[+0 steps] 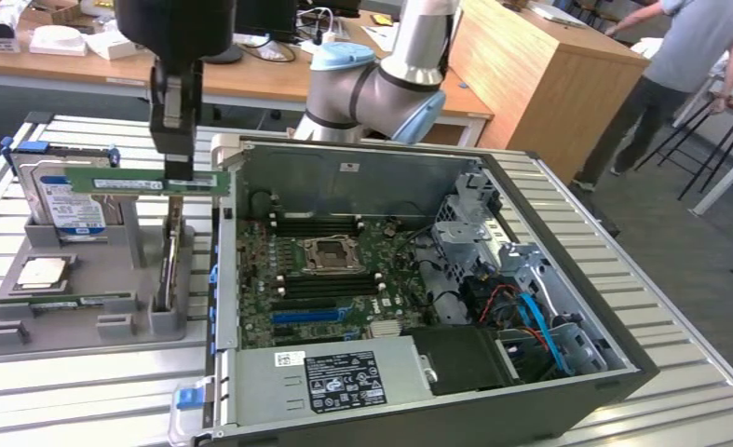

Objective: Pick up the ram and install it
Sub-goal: 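Pick up the ram and move it above insertion slot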

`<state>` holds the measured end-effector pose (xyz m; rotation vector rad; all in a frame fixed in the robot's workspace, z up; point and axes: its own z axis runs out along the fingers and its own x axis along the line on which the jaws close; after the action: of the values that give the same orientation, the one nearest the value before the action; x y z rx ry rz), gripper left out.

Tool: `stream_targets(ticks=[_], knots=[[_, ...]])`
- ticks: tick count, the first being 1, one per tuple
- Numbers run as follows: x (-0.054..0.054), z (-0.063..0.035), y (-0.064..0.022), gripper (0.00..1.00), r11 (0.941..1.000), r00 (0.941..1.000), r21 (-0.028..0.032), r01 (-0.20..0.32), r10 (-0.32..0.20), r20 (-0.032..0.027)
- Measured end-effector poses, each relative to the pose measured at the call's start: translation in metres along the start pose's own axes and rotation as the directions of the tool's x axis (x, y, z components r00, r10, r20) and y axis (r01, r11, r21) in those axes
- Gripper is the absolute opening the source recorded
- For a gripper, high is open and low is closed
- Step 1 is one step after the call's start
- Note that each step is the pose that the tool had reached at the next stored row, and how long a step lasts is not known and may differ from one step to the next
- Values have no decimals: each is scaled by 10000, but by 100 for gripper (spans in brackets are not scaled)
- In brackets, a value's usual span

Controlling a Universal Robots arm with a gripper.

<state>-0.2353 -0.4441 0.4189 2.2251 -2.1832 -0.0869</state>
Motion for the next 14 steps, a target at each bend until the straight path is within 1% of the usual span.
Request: stream_targets(ticks=[14], knots=[[7, -20, -369, 11, 10000, 10000, -36, -2, 2, 2]])
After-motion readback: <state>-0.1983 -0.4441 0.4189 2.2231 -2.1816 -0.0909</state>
